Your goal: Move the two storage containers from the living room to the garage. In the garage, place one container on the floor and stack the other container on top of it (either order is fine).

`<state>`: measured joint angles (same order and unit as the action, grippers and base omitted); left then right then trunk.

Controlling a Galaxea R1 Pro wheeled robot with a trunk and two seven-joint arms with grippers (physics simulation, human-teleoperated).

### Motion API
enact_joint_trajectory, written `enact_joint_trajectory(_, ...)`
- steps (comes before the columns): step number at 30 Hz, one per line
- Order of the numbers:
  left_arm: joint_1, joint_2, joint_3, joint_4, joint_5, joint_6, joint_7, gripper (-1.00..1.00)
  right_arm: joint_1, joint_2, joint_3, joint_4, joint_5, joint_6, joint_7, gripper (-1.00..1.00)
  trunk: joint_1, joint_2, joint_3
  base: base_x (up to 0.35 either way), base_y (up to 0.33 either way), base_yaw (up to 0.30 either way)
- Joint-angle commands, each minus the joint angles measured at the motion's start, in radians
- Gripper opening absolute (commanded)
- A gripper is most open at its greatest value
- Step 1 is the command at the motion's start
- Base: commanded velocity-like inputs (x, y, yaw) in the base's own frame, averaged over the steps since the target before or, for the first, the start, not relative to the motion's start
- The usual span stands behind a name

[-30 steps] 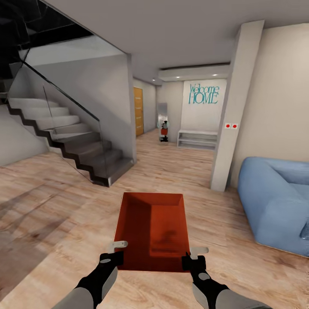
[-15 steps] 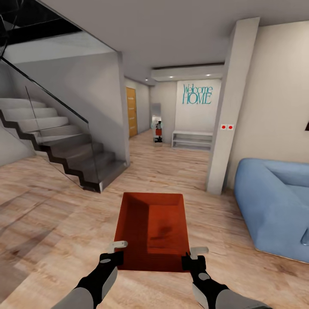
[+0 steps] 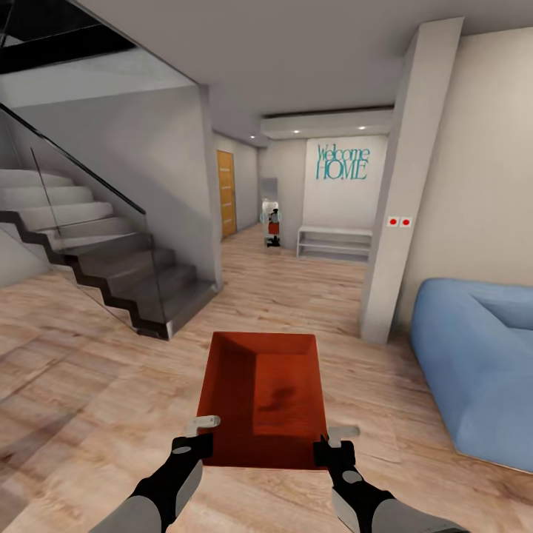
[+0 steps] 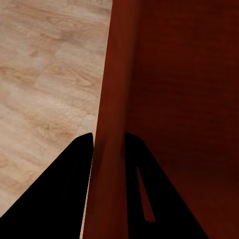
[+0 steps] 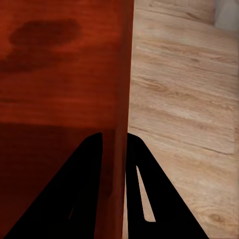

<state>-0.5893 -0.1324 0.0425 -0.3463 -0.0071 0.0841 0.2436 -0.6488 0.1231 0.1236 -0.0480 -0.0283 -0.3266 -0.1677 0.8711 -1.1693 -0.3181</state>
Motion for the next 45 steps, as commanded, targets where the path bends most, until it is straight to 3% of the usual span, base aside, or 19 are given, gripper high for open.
enact_joint_trajectory(1,0.000,-0.001,0.011,0.001,0.007,0.006,0.005,-1.00,-0.002,0.000,-0.023,-0.003,-0.007,-0.007,-0.009,-1.00,0.001,-0.001,-0.001,0.322,0.000,0.000)
enact_joint_trajectory(45,0.000,-0.001,0.011,0.000,0.007,0.006,0.005,-1.00,-0.002,0.000,-0.023,-0.003,-0.007,-0.008,-0.009,-1.00,0.001,-0.001,-0.001,0.322,0.000,0.000)
